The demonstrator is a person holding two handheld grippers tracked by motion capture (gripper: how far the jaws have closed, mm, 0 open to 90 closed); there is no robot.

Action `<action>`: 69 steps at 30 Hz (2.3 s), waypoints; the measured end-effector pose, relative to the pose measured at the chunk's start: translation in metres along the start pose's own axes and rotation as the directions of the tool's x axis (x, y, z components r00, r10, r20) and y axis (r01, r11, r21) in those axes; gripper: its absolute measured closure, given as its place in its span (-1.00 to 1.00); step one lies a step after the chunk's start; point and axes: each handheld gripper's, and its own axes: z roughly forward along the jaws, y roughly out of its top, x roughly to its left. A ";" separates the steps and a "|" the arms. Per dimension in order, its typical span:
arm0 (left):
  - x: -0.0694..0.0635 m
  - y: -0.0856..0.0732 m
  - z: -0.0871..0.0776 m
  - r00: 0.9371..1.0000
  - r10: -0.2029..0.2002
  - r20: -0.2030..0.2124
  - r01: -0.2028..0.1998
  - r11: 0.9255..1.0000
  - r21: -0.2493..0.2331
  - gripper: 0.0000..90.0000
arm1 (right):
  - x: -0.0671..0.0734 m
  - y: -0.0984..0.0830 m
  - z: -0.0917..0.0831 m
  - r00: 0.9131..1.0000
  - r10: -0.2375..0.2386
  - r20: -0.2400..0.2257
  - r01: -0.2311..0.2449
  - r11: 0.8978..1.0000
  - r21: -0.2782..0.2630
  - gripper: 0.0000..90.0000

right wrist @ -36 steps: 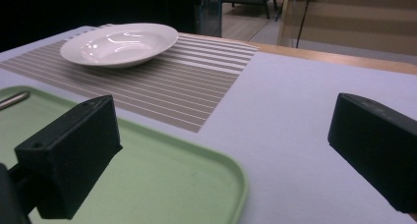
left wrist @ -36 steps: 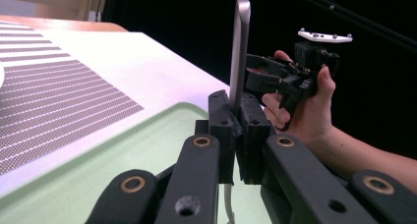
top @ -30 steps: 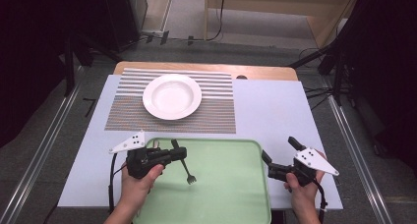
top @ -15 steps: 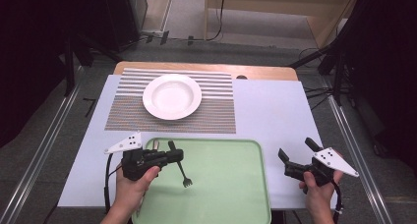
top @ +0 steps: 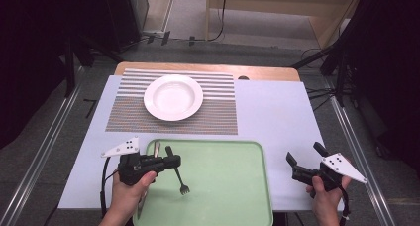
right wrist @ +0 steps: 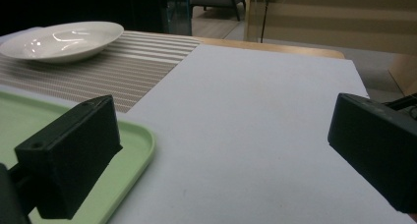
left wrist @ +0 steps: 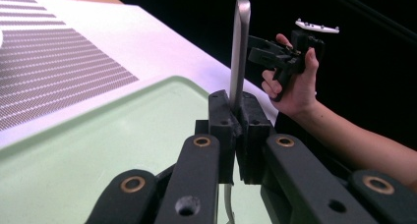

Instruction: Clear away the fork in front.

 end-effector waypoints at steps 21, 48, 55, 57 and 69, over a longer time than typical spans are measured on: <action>0.038 -0.009 0.009 0.967 -0.080 -0.241 0.096 0.994 0.055 0.67 | 0.003 -0.007 0.005 1.000 0.009 0.012 -0.010 0.999 0.036 -1.00; 0.049 -0.024 0.034 0.867 0.013 -0.498 0.154 0.944 0.292 0.42 | -0.002 -0.013 0.009 1.000 0.015 0.008 -0.015 0.997 0.075 -1.00; 0.046 -0.024 0.034 0.850 0.066 -0.523 0.121 0.941 0.315 0.32 | -0.003 -0.014 0.010 1.000 0.018 0.007 -0.018 0.997 0.079 -1.00; 0.045 -0.024 0.033 0.852 0.060 -0.520 0.121 0.944 0.307 0.31 | -0.003 -0.014 0.010 1.000 0.016 0.006 -0.017 0.997 0.079 -1.00; 0.021 -0.039 0.006 0.922 0.018 -0.388 0.090 0.962 0.259 0.98 | -0.008 -0.014 0.006 1.000 0.009 0.020 -0.010 0.998 0.065 -1.00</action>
